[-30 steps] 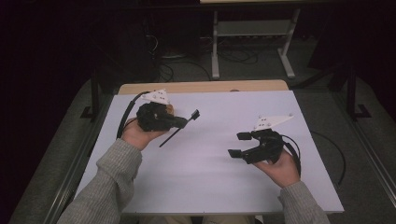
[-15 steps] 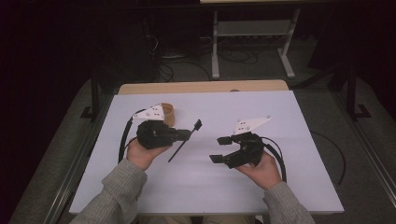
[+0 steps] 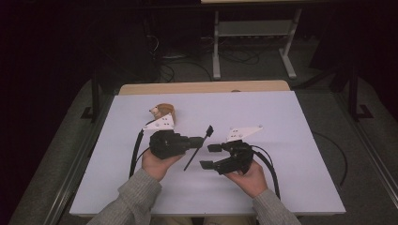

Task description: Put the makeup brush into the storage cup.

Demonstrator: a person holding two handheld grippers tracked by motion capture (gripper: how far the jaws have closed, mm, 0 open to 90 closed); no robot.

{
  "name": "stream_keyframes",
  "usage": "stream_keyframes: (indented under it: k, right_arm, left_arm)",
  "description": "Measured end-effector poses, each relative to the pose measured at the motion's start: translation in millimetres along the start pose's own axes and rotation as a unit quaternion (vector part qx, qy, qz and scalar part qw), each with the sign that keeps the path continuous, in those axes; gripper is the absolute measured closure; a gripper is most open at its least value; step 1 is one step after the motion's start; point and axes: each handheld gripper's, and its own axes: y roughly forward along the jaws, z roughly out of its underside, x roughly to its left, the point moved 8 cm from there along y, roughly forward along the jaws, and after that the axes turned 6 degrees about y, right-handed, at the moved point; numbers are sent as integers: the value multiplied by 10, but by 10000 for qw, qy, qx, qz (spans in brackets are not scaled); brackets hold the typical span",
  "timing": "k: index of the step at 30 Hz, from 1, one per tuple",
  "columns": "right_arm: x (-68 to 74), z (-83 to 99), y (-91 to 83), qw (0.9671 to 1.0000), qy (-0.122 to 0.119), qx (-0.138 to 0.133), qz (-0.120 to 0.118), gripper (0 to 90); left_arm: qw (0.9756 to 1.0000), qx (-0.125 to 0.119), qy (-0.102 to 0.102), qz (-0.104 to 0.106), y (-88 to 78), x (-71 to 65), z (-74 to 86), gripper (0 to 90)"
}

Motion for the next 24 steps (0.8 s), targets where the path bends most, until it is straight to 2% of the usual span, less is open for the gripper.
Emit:
stream_keyframes:
  k: [1, 4, 5, 8, 9, 12, 13, 14, 15, 18, 20, 23, 24]
  right_arm:
    - [-4, 23, 14, 10000, 3, 21, -46, 275]
    - [21, 33, 27, 10000, 5, 14, -86, 287]
    - [69, 26, 34, 9998, -43, -89, -184, 319]
    - [85, 17, 41, 9996, -84, -154, -240, 350]
    - [98, 13, 40, 9993, -61, -240, -277, 415]
    - [88, 17, 33, 9992, -92, -294, -255, 468]
    - [80, 33, 32, 9991, 79, -261, -331, 499]
    - [80, 33, 32, 9991, 79, -261, -331, 499]
    - [80, 44, 38, 9989, 84, -280, -378, 530]
    - [86, 52, 59, 9987, 93, -270, -414, 548]
    - [91, 64, 82, 9988, 51, -231, -428, 589]
    - [108, 71, 93, 9986, 64, -209, -473, 670]
    - [108, 71, 93, 9986, 64, -209, -473, 670]
  left_arm:
    - [9999, -103, -23, 42, 13, -25, -21, 858]
    - [9998, -168, 50, 18, 27, -44, -43, 857]
    - [9996, -281, -1, 43, 38, -64, -69, 857]
    - [9993, -362, 6, 42, 46, -77, -92, 858]
    - [9992, -404, 12, 49, 53, -98, -106, 857]
    - [9990, -446, 98, 28, 56, -119, -112, 858]
    - [9986, -515, 98, 36, 48, -127, -114, 858]
    - [9983, -586, 51, 58, 46, -131, -115, 858]
    - [9983, -584, 52, 39, 43, -133, -107, 858]
    - [9982, -599, 16, 49, 58, -161, -88, 858]
    - [9982, -588, 102, 10, 65, -178, -85, 858]
    - [9981, -608, 128, 62, 66, -206, -92, 857]
    - [9979, -630, 120, 81, 66, -211, -92, 857]
